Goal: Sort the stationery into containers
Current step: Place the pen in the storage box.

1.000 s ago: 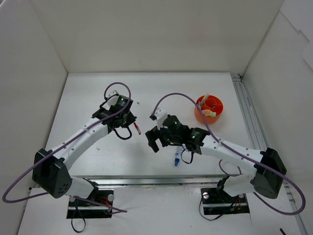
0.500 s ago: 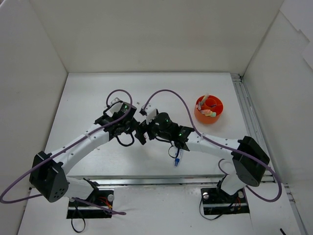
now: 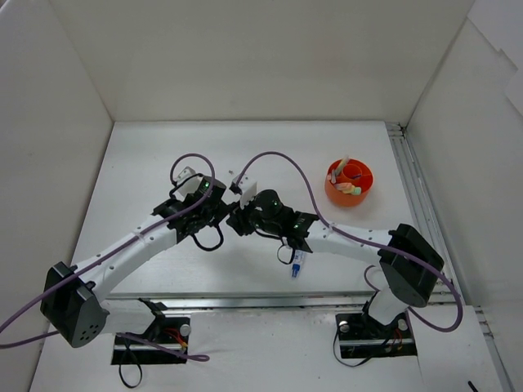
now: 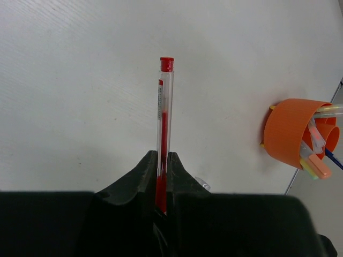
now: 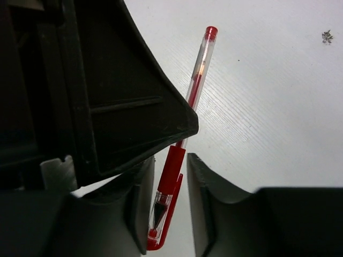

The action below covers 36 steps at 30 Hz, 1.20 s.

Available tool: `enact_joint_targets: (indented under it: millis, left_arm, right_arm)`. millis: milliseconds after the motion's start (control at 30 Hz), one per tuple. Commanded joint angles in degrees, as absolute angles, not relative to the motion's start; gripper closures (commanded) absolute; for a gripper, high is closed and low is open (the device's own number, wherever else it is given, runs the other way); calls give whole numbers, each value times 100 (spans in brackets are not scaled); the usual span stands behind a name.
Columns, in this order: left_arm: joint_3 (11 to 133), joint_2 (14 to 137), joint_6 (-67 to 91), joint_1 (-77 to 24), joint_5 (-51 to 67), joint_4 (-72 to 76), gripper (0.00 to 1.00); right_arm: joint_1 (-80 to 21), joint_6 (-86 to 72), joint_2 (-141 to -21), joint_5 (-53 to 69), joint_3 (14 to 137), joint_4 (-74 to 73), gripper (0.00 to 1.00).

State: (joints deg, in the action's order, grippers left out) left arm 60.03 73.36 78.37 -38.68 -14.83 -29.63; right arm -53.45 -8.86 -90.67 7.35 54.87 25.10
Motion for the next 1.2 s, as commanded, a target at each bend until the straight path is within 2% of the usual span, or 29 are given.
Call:
enact_joint_targets:
  millis: [0,100,267,367,400,467,500,600,733,933,1067,1167]
  left_arm:
    - [6029,7119,8033,-3964,-1573,-2804,100]
    - [5994,7093,8068,-3964,-1565,-2742,100]
    - [5915,6988,8016,-4016,-1573,-2663,100]
    - [5792,6838,7893,-4017,-1635,-2453,77]
    - [5775,6768,7814,-4017,-1661,-2417,54]
    - [5748,6689,7604,-4017,-1705,-2417,30]
    - [5748,6610,7533,-4017,-1740,-2460,13]
    - [5792,6391,7392,-4017,-2134,-2784,2]
    - [5783,5934,7278,-4017,-2794,-3286,0]
    - [5458,5204,6275,-3771,-3128,-3348,0]
    - [5467,5080,5977,-3429,-3305,-3646,0]
    - [5546,5141,5696,-3288,-3235,-3665,0]
  right_arm:
    - [-5326,-923,-8938,615,5581,3059,76]
    - [-5326,-923,-8877,729,5564,3041,100]
    - [-5326,-853,-8640,616,5493,2901,100]
    - [-5335,-748,-8429,510,5511,2560,100]
    - [-5335,-721,-8342,466,5546,2445,100]
    - [-5318,-563,-8245,291,5625,1902,100]
    - [-5291,-423,-8157,151,5729,1672,100]
    - [-5195,-63,-8008,-648,5941,714,100]
    - [-4475,403,-7717,-1387,6283,-899,100]
    - [-3262,1870,-7357,-1309,7724,-3319,100]
    - [-2647,3877,-7242,-950,8086,-3849,100]
    - [-2330,4629,-7399,-923,8496,-4261,100]
